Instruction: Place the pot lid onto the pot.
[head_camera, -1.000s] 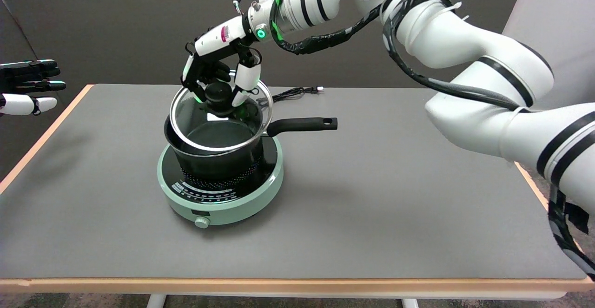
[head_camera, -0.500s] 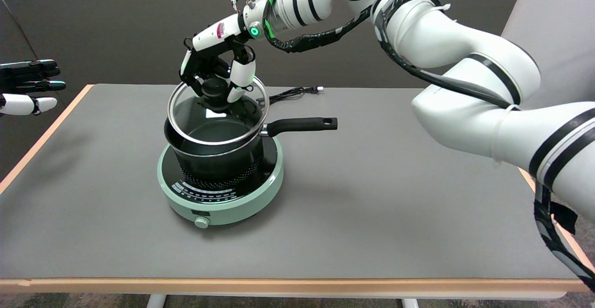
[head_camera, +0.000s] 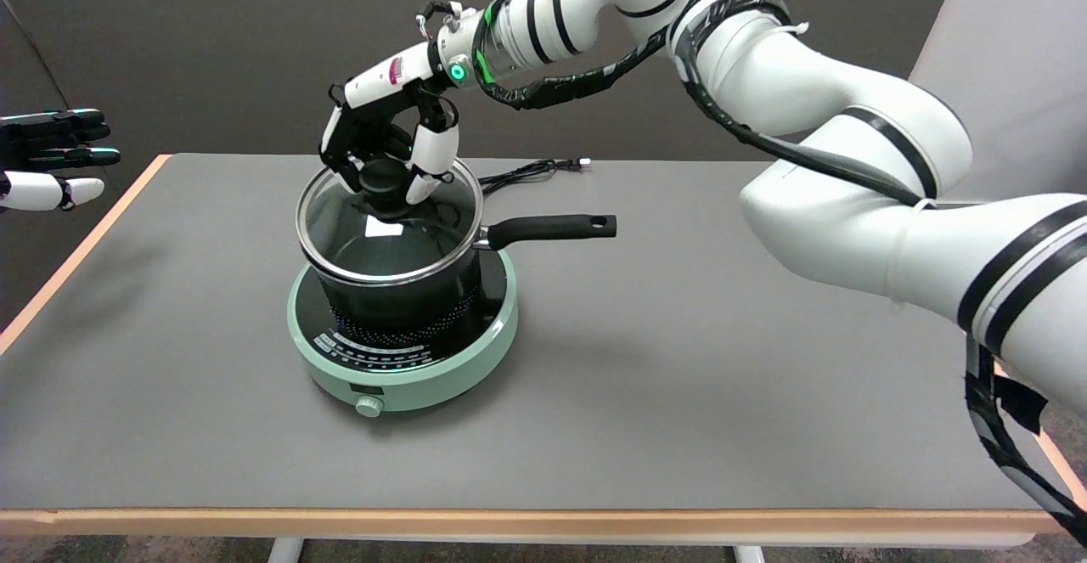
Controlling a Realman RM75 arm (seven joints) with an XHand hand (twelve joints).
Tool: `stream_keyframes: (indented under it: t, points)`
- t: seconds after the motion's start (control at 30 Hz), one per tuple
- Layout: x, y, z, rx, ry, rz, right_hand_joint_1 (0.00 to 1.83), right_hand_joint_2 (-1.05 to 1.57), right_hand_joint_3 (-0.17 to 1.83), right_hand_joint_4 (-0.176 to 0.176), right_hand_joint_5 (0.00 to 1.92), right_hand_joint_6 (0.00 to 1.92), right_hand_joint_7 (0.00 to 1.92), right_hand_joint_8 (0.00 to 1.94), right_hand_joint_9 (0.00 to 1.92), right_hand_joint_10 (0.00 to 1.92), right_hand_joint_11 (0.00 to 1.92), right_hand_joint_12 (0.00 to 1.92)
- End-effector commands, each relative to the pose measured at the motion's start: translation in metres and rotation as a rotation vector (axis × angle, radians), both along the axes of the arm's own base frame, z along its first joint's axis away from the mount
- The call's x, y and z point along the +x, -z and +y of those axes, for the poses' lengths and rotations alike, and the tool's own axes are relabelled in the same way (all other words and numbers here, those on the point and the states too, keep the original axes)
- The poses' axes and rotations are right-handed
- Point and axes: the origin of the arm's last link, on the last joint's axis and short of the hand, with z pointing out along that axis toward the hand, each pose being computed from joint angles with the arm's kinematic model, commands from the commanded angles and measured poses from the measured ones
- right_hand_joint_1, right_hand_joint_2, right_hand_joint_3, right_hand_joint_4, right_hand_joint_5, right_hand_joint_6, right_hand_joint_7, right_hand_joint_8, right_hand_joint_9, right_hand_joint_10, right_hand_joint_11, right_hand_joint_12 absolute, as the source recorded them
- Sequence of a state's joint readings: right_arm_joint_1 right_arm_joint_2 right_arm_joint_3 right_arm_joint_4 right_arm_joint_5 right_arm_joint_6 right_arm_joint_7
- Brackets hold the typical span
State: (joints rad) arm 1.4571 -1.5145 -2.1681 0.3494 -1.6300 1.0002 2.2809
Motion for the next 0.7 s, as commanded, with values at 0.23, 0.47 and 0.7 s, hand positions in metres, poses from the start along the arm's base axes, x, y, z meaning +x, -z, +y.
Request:
stream_keyframes:
  t: [0.23, 0.47, 0.7]
  points:
    - [-0.0122, 0.0041, -0.0012, -0.017, 0.019, -0.016, 1.35, 0.91, 0.55, 0.176, 0.66, 1.13, 0.85, 1.36, 0.80, 1.57, 0.57, 1.79]
    - [-0.0116, 0.0037, -0.0023, -0.024, 0.014, -0.018, 1.35, 0.91, 0.55, 0.176, 0.66, 1.12, 0.85, 1.36, 0.80, 1.57, 0.57, 1.80]
    - [-0.0127, 0.0017, -0.0028, -0.028, 0.013, -0.009, 1.34, 0.97, 0.46, 0.176, 0.65, 1.12, 0.81, 1.38, 0.80, 1.56, 0.56, 1.80]
